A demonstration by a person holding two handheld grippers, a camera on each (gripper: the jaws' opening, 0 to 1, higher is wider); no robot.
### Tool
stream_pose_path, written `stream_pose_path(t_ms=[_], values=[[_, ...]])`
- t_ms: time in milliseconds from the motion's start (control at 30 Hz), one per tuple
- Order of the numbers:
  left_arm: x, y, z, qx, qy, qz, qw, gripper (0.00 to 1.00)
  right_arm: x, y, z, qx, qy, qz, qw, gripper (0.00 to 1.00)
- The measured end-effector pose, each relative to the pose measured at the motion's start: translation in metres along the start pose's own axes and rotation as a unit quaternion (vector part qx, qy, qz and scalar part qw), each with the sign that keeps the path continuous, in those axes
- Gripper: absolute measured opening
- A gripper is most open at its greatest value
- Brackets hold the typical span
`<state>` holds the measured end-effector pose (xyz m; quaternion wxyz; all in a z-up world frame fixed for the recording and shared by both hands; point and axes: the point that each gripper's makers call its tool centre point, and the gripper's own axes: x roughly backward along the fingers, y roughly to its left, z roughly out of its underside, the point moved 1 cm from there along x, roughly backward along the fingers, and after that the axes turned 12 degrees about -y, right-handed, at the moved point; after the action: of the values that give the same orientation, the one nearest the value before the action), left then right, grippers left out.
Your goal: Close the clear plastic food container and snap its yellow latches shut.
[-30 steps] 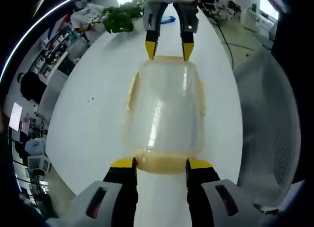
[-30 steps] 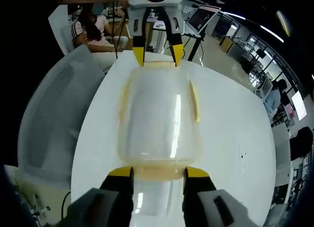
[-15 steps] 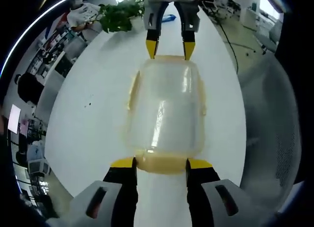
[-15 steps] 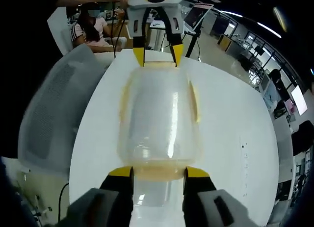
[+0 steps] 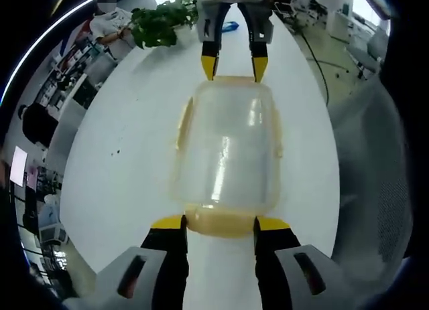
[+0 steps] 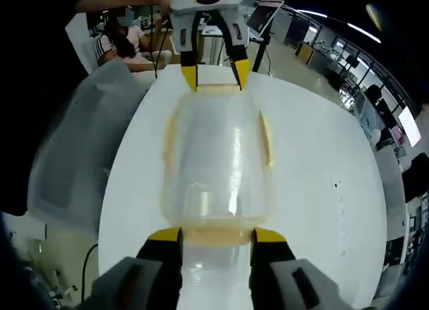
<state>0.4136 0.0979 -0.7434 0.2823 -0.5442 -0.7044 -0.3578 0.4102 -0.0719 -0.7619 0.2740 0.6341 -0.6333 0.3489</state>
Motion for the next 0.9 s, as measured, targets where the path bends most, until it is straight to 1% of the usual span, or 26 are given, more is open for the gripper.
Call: stream_pose_path(t_ms=[200,267,367,533,667,900], values=[[-0.017,-0.002,-0.008,-0.002,0.002,0.007,1.0000,0.35,0.004,0.001,0.015,-0.007,0.005,0.000,1.0000,0.36],[-0.019,-0.001,-0.010,-0.006,0.002,0.008,1.0000,0.35,0.007,0.001,0.018,-0.008,0.006,0.001,0.9999,0.36],[-0.024,0.001,-0.015,-0.005,-0.003,0.009,0.9999,0.35,0.010,0.000,0.025,-0.015,0.006,0.004,0.9999,0.36],[-0.033,0.000,-0.023,-0.007,-0.008,0.016,0.9998,0.35,0.015,0.000,0.038,-0.021,0.013,0.004,0.9997,0.36],[-0.040,0.001,-0.030,-0.008,-0.014,0.018,0.9997,0.35,0.020,0.000,0.044,-0.023,0.018,0.007,0.9995,0.36],[-0.054,-0.001,-0.041,-0.004,-0.019,0.022,0.9996,0.35,0.026,-0.003,0.060,-0.020,0.042,0.005,0.9989,0.36]])
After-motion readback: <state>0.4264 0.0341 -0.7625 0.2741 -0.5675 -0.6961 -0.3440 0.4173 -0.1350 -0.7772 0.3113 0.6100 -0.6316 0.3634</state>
